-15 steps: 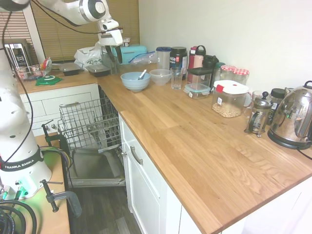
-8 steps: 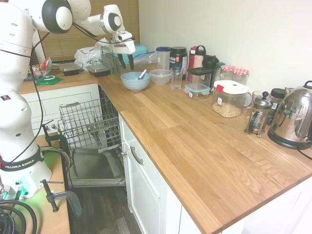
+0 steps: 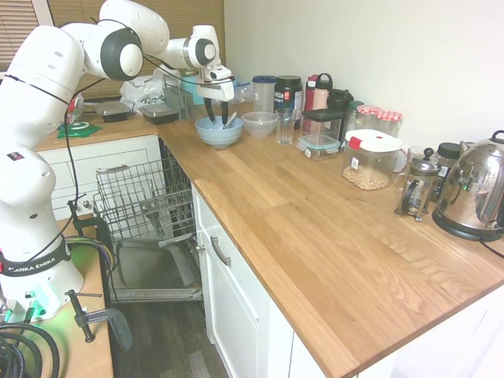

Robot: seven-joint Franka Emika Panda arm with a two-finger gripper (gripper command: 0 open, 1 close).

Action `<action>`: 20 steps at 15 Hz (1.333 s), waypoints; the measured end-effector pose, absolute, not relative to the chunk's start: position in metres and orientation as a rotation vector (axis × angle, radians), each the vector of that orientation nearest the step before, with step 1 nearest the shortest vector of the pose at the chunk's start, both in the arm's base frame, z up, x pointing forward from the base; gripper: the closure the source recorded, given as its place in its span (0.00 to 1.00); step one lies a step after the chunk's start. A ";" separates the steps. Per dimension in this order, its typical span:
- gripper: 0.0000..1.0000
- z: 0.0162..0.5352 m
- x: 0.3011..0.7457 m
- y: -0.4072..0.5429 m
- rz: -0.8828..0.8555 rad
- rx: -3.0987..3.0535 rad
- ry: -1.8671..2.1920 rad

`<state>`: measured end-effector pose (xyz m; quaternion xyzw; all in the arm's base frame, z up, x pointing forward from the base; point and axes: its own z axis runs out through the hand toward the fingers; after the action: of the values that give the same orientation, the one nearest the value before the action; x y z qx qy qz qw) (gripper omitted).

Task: Put the fork in the dishwasher

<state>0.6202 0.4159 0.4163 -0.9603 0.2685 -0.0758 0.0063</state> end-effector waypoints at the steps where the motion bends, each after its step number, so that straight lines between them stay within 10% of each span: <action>1: 1.00 0.410 0.623 0.417 -0.230 -3.013 0.832; 20: 1.00 0.387 0.667 0.422 -0.167 -3.012 0.740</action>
<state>0.6665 0.4218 0.3873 -0.9696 0.2382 -0.0539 0.0177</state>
